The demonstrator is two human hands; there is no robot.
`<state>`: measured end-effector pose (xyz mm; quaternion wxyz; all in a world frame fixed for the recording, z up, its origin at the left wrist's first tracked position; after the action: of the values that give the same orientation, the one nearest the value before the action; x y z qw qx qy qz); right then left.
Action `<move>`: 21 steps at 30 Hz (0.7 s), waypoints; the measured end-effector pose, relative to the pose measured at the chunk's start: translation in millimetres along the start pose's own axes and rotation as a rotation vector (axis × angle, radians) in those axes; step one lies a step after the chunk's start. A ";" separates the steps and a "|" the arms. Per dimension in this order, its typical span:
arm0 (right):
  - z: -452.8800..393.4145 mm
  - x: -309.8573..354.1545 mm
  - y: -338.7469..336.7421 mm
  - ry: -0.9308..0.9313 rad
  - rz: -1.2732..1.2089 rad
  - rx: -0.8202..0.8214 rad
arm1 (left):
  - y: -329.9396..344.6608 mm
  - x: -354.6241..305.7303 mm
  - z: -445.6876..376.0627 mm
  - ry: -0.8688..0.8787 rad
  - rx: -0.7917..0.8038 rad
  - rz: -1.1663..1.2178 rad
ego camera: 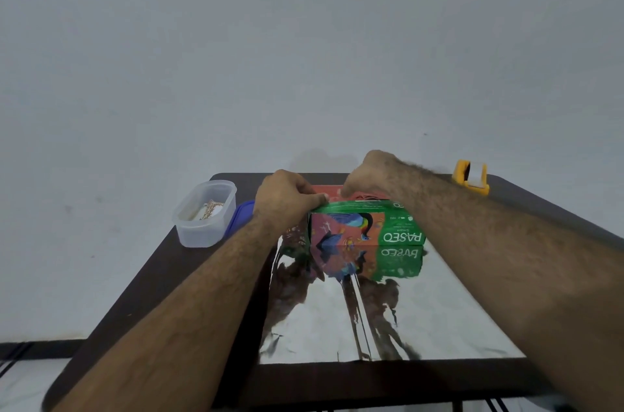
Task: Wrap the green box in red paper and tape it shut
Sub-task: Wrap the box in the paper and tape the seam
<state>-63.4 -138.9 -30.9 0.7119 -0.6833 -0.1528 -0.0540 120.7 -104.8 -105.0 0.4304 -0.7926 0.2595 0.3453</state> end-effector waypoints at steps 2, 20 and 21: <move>2.3 -5.0 4.8 0.014 0.031 0.002 | -0.5 -0.3 1.6 0.007 -0.003 0.008; 27.2 -51.9 24.8 -0.417 0.459 -0.355 | 12.9 -45.7 -27.9 0.119 0.392 -0.191; 28.5 -54.0 26.0 -0.429 0.486 -0.355 | 15.9 -46.8 -30.8 0.102 0.452 -0.253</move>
<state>-111.2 -116.3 -71.0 0.5262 -0.8083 -0.1198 0.2355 90.1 -133.9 -64.9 0.6228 -0.7188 0.2502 0.1814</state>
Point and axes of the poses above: each hand's wrist, its own z-axis away from the middle knuckle, its own y-axis out of the palm, x = y × z, the point moved 2 cm from there along -z, towards the middle knuckle, and after that the axes turned 12 degrees about z, right-handed, at the moved point
